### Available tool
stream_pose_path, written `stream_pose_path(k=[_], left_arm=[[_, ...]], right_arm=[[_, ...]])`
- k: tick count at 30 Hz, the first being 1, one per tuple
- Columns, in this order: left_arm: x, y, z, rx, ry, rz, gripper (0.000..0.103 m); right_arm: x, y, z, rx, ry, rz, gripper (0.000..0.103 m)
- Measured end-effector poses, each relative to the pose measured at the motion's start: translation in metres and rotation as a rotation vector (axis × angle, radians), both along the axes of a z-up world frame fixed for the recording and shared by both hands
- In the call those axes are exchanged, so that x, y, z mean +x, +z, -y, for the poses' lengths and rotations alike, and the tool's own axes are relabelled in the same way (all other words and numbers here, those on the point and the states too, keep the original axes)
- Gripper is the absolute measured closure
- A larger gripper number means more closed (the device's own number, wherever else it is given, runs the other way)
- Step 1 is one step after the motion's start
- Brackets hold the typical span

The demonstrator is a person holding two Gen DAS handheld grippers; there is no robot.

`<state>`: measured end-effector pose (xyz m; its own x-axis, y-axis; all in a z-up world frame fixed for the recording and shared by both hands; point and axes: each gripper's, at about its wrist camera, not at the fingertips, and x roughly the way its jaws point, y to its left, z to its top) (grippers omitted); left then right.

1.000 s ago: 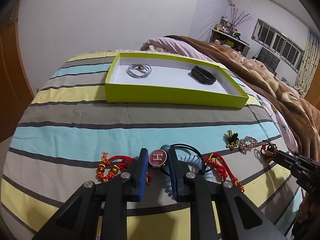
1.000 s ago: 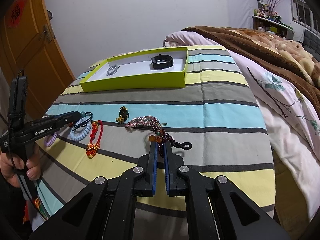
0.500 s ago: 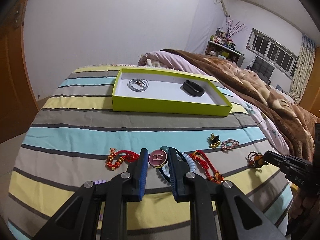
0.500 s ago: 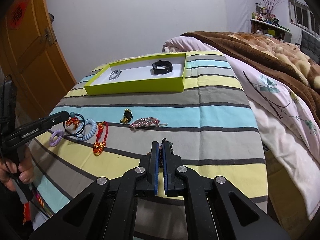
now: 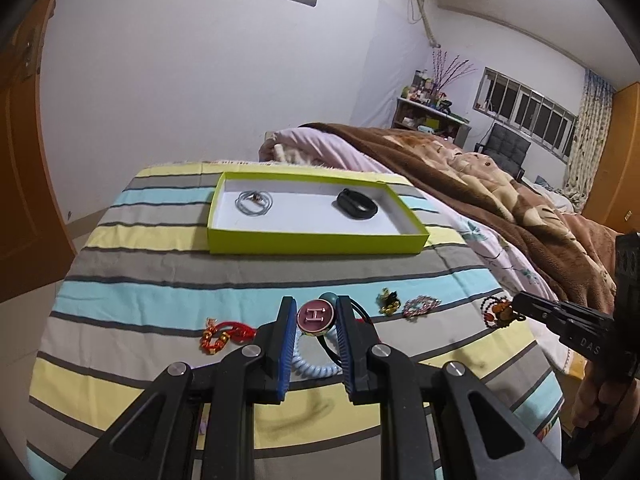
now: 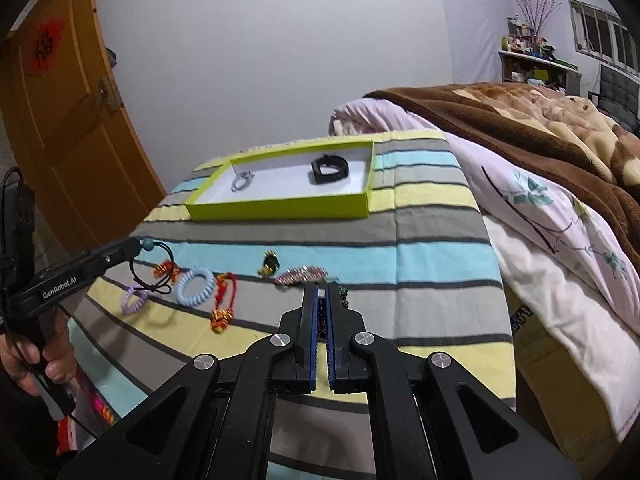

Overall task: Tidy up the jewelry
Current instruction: 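Carry both held items up toward the lime-green box, then lower both items into the box and open both tools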

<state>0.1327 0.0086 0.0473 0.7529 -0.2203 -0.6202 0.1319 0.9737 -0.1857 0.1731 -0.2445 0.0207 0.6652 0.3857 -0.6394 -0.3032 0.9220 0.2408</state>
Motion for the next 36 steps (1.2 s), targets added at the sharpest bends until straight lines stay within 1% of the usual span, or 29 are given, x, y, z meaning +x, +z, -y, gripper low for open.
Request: stream_pose_path(k=[5,12,18,21,28,31,36], left_arm=[[0.007,0.005,0.000,0.012,0.001,0.009,0.083],[0.027,0.015,-0.001,0.051,0.006,0.043,0.083],[0.058,0.025,-0.005,0.091,0.016,0.070,0.083],[0.077,0.026,-0.009,0.094,0.019,0.070,0.083],[0.128,0.016,-0.021,0.120,0.058,0.049,0.083],[0.150,0.007,-0.029,0.118,0.074,0.027,0.083],[0.180,-0.015,-0.035,0.148,0.092,-0.021,0.083]], right_arm=[[0.009,0.007,-0.008,-0.009,0.022,0.023,0.100],[0.034,0.015,-0.022,-0.016,0.051,0.050,0.100],[0.066,0.022,-0.033,-0.027,0.061,0.069,0.100],[0.085,0.024,-0.036,-0.026,0.059,0.070,0.100],[0.137,0.015,-0.038,-0.025,0.045,0.036,0.100],[0.157,0.005,-0.038,-0.025,0.037,0.010,0.100],[0.181,-0.013,-0.041,-0.039,0.026,-0.028,0.100]])
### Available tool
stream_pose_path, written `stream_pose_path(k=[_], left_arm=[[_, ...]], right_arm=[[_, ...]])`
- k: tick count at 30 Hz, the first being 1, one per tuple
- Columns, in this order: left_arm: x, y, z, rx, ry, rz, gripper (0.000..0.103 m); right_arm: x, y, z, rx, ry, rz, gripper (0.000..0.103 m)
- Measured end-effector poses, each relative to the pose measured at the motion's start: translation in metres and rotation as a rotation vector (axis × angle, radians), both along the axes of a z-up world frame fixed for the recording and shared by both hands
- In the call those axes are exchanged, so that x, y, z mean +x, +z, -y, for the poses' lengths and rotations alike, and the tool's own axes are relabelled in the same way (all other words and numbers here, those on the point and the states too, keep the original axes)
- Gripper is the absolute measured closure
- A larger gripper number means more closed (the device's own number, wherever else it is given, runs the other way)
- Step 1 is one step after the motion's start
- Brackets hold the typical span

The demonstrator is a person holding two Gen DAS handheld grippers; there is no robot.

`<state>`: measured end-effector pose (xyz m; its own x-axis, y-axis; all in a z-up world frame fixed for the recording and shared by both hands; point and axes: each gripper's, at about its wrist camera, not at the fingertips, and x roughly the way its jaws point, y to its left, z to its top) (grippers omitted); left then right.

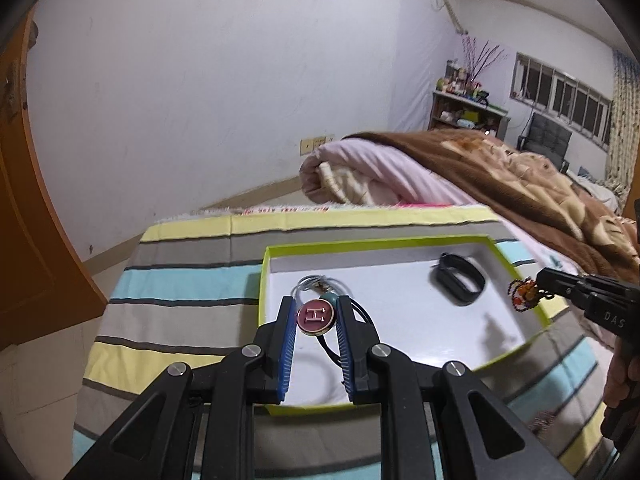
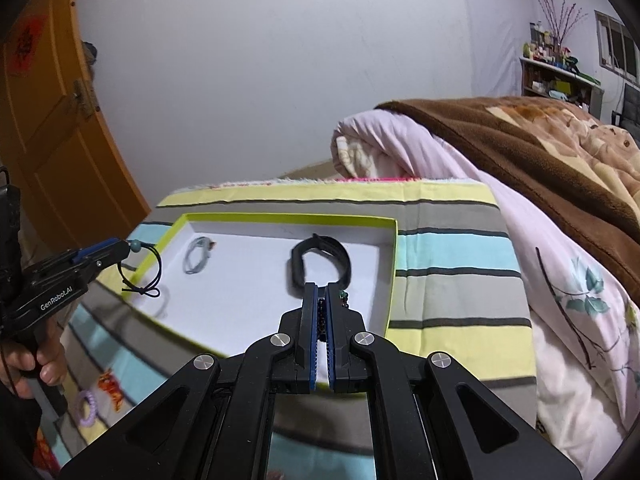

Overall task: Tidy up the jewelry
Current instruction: 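Lower both items into the box and open both tools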

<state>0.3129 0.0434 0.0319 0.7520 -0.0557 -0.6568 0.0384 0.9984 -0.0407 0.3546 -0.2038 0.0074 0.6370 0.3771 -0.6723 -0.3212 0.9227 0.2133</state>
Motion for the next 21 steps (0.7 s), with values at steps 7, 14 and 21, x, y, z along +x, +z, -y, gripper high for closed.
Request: stream_pose_path(k=[7,14,21], left_arm=[[0.016,-0.031,-0.005,0.033,0.029,-0.065,0.083],[0.020,-0.040,-0.009,0.018,0.039,-0.087,0.083],[0.016,-0.039,-0.007,-0.012,0.017,-0.106,0.082]], right_arm=[[0.017,-0.021,-0.003,-0.020,-0.014,-0.048,0.100],[0.021,-0.028,0.005,-0.011,-0.013,-0.076,0.100],[0.011,-0.022,0.008,-0.009,-0.010,-0.061,0.087]])
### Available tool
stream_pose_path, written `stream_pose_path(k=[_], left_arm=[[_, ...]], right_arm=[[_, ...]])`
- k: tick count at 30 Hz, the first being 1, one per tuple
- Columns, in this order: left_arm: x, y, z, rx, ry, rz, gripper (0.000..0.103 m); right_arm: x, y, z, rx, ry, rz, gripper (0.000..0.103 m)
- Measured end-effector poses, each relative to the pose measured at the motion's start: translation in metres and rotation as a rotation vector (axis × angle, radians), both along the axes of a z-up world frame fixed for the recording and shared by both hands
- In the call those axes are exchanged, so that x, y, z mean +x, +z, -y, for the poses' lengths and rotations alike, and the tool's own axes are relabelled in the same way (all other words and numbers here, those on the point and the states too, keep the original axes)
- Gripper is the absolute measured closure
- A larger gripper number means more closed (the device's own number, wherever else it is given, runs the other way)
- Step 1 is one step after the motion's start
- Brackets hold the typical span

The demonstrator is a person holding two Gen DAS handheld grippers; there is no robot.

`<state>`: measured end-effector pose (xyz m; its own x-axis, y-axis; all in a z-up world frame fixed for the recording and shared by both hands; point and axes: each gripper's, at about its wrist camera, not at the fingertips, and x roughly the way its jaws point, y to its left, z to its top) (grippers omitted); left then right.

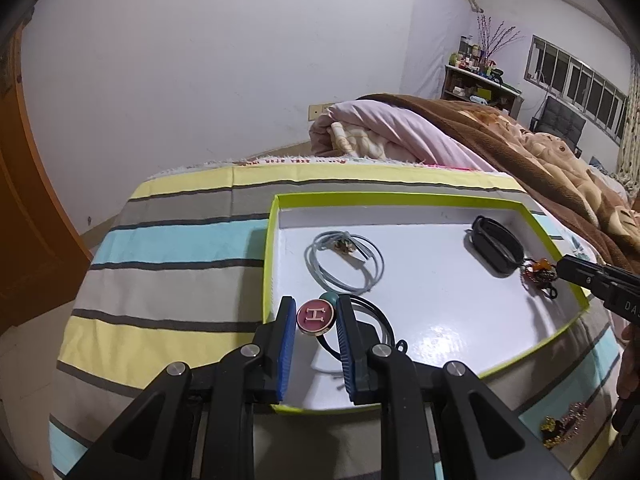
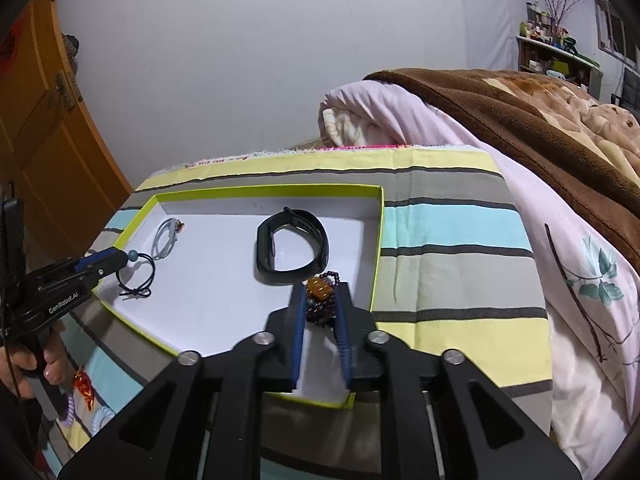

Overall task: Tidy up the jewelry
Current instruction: 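Lower both items into the box and open both tools, then withdraw both tools from the box toward the remaining jewelry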

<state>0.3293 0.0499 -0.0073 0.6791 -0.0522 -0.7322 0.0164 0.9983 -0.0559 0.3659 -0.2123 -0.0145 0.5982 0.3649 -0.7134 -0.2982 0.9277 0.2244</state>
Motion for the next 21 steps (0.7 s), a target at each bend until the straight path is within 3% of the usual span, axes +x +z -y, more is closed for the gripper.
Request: stream_pose_path(k=[11,21], left_arm=[[-0.033,0.020,-0.004,-0.031,0.006,0.042,0.082],[-0.113,0.054,-0.002,-0.045,0.014,0.143,0.082]], right_arm=[[-0.036,0.023,0.017,0.056,-0.013,0.045,0.086],[-0.112,0.047,0.022,0.060,0.009,0.129,0.086]])
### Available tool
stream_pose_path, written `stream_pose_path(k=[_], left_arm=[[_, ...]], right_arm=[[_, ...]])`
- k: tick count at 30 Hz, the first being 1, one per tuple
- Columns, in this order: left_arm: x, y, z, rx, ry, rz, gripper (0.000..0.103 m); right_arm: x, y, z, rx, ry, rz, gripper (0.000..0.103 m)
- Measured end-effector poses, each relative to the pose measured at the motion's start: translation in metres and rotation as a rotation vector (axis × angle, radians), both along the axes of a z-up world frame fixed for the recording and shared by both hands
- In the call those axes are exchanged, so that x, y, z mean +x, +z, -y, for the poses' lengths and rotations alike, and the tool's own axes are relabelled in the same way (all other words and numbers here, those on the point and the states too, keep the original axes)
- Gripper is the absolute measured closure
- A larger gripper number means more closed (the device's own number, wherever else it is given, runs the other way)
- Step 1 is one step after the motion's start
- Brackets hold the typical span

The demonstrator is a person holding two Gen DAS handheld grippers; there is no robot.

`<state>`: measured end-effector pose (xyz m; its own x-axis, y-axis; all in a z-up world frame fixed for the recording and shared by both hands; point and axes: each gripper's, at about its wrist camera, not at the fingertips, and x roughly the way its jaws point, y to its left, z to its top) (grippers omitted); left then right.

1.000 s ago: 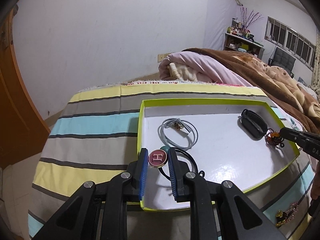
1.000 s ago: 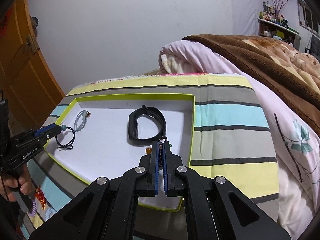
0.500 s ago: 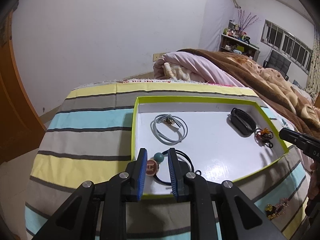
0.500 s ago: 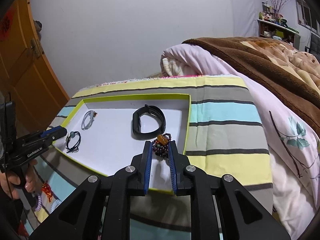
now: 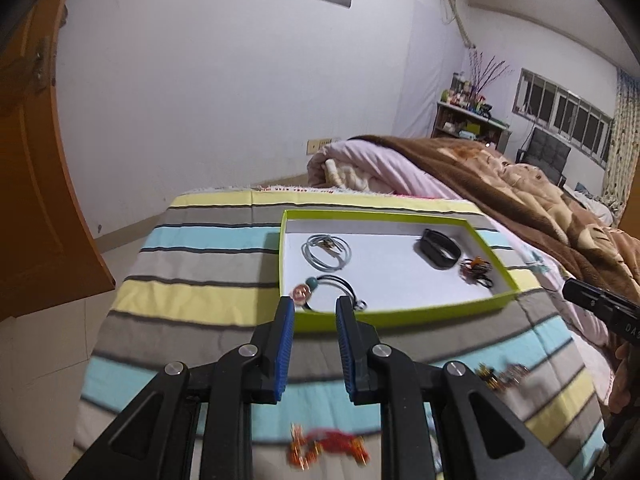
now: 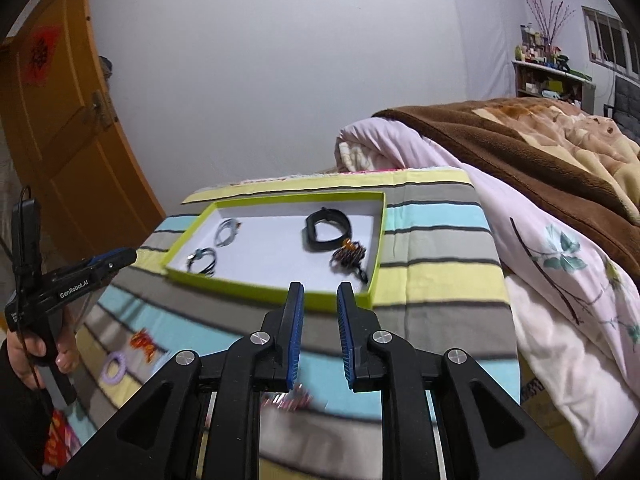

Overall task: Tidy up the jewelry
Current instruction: 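Withdraw both tools from the box toward the remaining jewelry, then grasp the purple coil hair tie with the left tool while the right tool approaches the red tassel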

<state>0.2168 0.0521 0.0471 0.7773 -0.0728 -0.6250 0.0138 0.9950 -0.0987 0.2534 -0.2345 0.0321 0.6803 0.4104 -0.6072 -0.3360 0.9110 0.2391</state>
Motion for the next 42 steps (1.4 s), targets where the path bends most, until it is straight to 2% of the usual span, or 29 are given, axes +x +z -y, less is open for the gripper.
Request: stream_pose_path(k=[5,12,20,23,32,42], left_arm=[[-0.051,0.005,0.007,-0.002,0.002,0.035,0.082],[-0.114,0.005,0.010,-0.017,0.013,0.071,0.082],[-0.169,0.006,0.018,0.029,0.023,0.118,0.082],[-0.186,0.006,0.018,0.024,0.025,0.123,0.082],[-0.209,-0.003,0.017,0.036,0.035,0.103,0.082],[-0.204,-0.012,0.013,0.035,0.037,0.082,0.082]], right_arm=[[-0.043,0.006,-0.005,-0.029,0.015,0.043,0.086],[-0.097,0.010,-0.003,-0.019,0.006,0.076,0.086],[-0.143,0.008,-0.005,-0.058,-0.003,0.113,0.086],[-0.155,0.005,-0.006,-0.073,0.000,0.114,0.086],[-0.173,-0.002,-0.012,-0.092,0.015,0.112,0.086],[-0.173,-0.008,-0.018,-0.086,0.038,0.098,0.085]])
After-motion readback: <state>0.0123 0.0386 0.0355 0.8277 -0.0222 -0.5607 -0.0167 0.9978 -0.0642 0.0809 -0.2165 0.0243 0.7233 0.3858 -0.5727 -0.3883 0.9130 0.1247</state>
